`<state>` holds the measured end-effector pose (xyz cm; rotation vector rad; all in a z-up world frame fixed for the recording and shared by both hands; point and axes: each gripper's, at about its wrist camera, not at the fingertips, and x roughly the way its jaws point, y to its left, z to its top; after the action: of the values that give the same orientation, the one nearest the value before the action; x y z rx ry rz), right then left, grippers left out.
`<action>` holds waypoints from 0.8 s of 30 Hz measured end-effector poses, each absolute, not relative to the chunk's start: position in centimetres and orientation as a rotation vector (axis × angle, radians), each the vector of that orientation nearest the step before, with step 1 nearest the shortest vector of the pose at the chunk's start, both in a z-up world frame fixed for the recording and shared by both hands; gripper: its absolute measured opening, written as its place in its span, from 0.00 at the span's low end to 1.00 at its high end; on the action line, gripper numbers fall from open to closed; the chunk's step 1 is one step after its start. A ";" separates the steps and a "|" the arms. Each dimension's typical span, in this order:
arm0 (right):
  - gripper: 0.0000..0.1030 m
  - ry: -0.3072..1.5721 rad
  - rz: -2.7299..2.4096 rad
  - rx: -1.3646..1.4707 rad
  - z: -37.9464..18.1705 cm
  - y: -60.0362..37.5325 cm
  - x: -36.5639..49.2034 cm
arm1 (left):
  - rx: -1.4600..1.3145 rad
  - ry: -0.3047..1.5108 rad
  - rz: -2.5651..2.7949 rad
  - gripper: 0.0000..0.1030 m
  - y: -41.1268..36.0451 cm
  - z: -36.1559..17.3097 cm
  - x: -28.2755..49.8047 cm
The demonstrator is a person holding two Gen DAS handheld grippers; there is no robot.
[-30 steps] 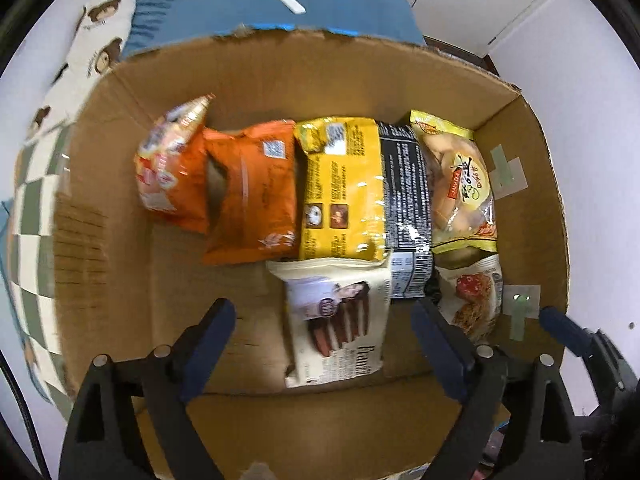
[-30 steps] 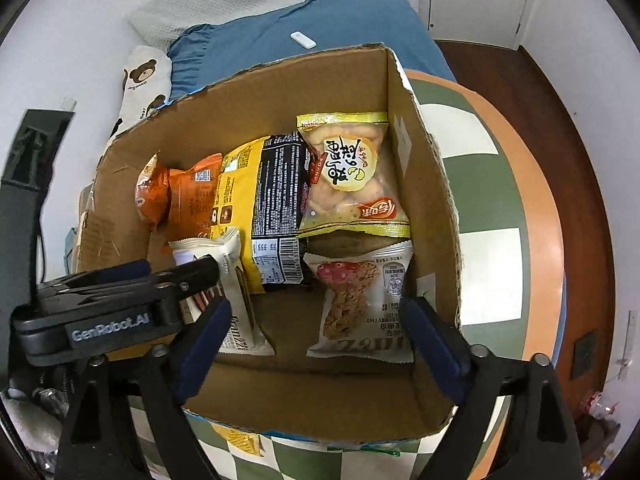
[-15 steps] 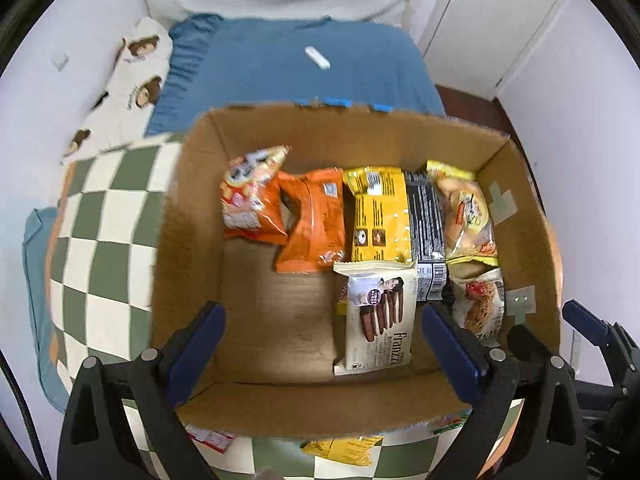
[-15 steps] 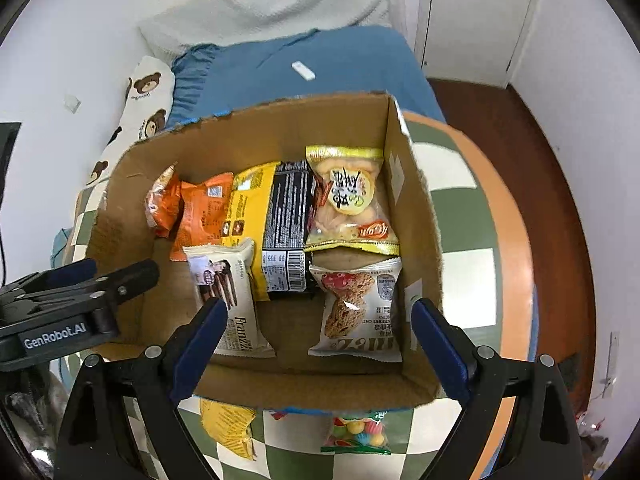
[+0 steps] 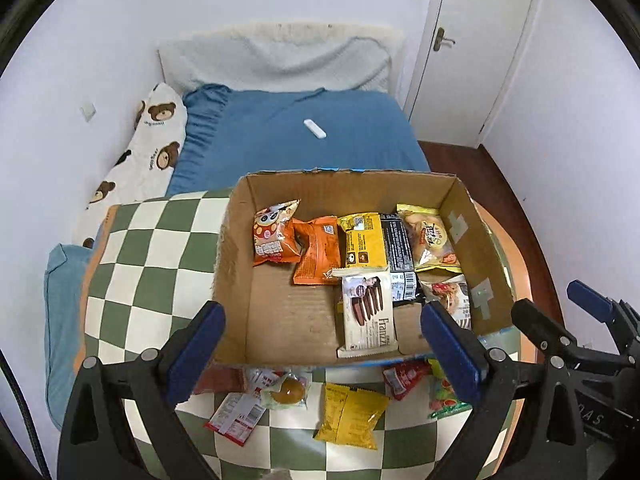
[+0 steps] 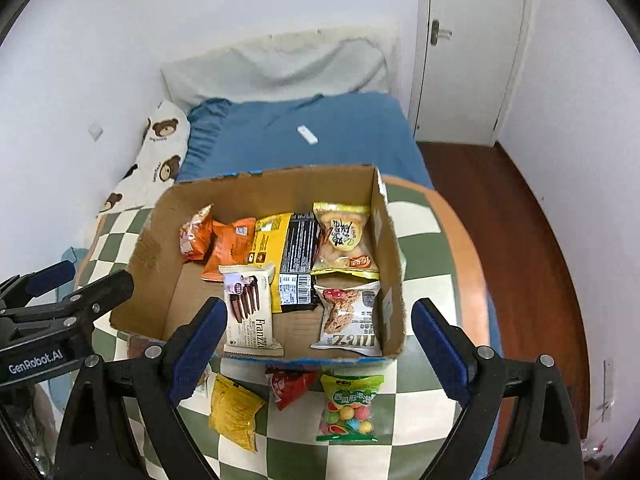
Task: Organize snacks
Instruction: 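Lift both open tools out of the box and move toward the blanket, then grasp the watermelon candy bag with the right tool while the left tool grasps the yellow bag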
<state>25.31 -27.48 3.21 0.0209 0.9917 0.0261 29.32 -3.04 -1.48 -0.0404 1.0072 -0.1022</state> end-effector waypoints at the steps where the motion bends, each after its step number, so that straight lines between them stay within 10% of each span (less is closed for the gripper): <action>1: 0.93 0.979 0.027 0.019 3.6 -27.5 24.7 | -0.046 0.992 -0.102 0.97 -2.9 -1.1 28.6; 15: 0.93 0.882 0.063 0.076 6.4 -28.1 19.1 | -0.034 0.940 -0.087 0.97 -3.7 -0.3 23.7; 24: 0.93 1.098 0.036 0.121 -2.8 -32.3 20.9 | -0.042 1.230 -0.078 0.97 -4.9 -11.3 24.6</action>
<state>20.87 -32.29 -2.81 0.1208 1.0976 0.0356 24.56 -4.90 -11.27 -0.0419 1.2295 -0.0781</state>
